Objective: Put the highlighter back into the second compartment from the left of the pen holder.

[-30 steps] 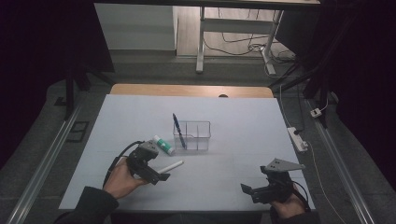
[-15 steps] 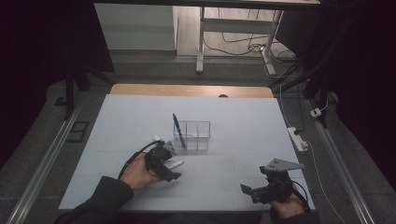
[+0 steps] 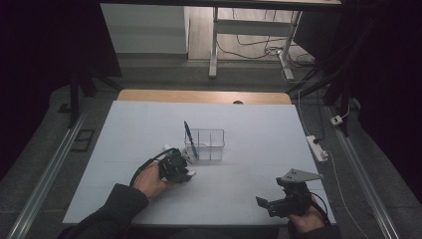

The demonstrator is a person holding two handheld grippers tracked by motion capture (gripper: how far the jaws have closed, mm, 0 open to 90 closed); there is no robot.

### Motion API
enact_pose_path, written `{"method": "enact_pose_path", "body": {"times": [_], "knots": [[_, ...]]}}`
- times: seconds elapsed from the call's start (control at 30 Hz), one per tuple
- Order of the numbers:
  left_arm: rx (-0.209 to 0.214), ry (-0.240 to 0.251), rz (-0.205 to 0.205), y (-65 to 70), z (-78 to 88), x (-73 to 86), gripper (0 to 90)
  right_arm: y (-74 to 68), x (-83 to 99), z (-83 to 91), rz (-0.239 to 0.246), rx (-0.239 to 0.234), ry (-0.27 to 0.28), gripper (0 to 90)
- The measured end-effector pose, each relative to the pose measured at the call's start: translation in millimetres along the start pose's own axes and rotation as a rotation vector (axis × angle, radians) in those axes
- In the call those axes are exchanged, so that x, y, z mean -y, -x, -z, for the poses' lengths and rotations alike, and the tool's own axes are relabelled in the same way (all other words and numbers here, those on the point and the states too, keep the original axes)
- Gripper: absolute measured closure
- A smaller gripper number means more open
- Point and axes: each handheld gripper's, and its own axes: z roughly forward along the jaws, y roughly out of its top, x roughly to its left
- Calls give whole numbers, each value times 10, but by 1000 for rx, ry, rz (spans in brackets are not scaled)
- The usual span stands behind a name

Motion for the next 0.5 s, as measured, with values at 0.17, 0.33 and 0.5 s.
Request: {"method": "enact_pose_path", "body": {"times": [0.17,0.33,0.5], "knots": [[-7,-12,14,11,3,-17,785,2,0,0,-1,-1,-2,0],[22,28,45,-18,58,1,786,7,1,1,-5,-6,0,0],[44,149,72,-42,243,7,786,7,0,1,-5,-6,-2,0]]}}
